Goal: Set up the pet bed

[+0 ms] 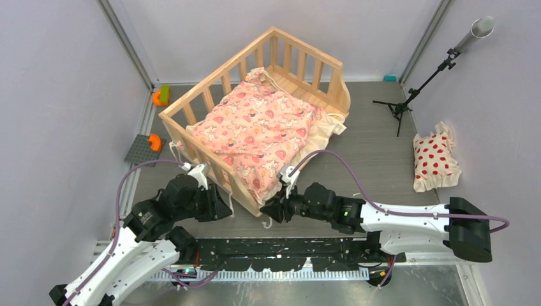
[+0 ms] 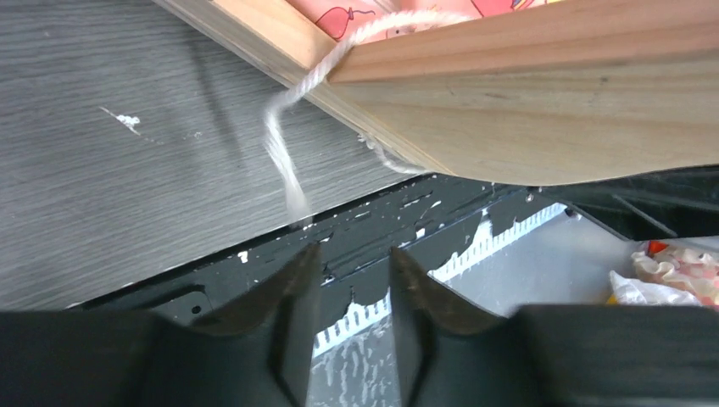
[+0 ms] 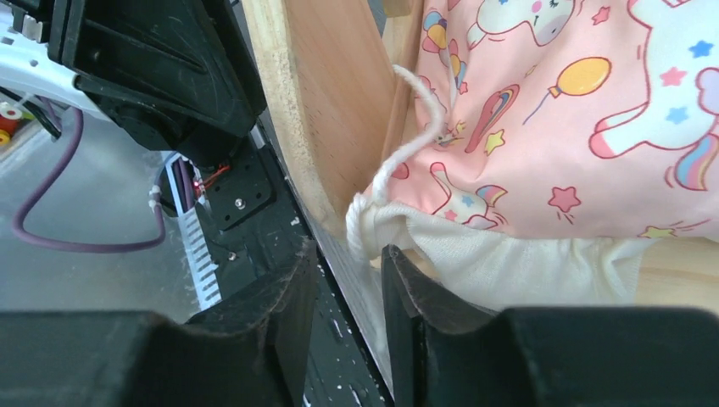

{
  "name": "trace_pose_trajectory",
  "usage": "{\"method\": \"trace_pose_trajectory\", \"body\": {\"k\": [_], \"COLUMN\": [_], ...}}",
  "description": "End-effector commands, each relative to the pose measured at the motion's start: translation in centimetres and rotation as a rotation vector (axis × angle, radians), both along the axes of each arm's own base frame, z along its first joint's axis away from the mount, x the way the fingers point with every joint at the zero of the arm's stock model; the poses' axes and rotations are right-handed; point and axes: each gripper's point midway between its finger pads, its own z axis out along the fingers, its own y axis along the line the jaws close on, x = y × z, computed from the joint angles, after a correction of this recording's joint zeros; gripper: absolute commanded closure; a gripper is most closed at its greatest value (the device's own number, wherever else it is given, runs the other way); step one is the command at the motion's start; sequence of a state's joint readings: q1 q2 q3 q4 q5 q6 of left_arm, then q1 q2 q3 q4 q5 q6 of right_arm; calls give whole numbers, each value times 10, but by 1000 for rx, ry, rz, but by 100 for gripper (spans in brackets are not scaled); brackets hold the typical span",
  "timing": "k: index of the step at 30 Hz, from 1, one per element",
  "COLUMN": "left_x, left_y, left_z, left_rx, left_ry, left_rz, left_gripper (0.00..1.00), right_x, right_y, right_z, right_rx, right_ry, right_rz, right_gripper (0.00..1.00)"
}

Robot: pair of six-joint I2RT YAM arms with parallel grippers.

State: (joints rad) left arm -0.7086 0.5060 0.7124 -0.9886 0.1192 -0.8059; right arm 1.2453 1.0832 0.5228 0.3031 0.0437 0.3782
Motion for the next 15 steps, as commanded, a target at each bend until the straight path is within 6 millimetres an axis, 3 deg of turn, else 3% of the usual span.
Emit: {"method": "trace_pose_trajectory", "body": {"k": [1, 4, 6, 15], "left_x": [11, 18, 23, 30], "left_y": [-12, -6, -2, 14], "left_z": [16, 25, 32, 50], "left_rx": [-91, -94, -100, -75], "left_ry": [-62, -122, -161, -257], "left_rz": [19, 58, 81, 135], "left_gripper": [56, 52, 52, 54], "right_x": [2, -1, 0, 13], "right_y": [-3, -2, 1, 32], "right_z": [25, 43, 55, 79], "right_rx": [28, 33, 31, 22], "right_ry": [-37, -82, -133, -275], "right_rz": [-11, -15, -40, -68], "right_gripper": [60, 59, 53, 43]}}
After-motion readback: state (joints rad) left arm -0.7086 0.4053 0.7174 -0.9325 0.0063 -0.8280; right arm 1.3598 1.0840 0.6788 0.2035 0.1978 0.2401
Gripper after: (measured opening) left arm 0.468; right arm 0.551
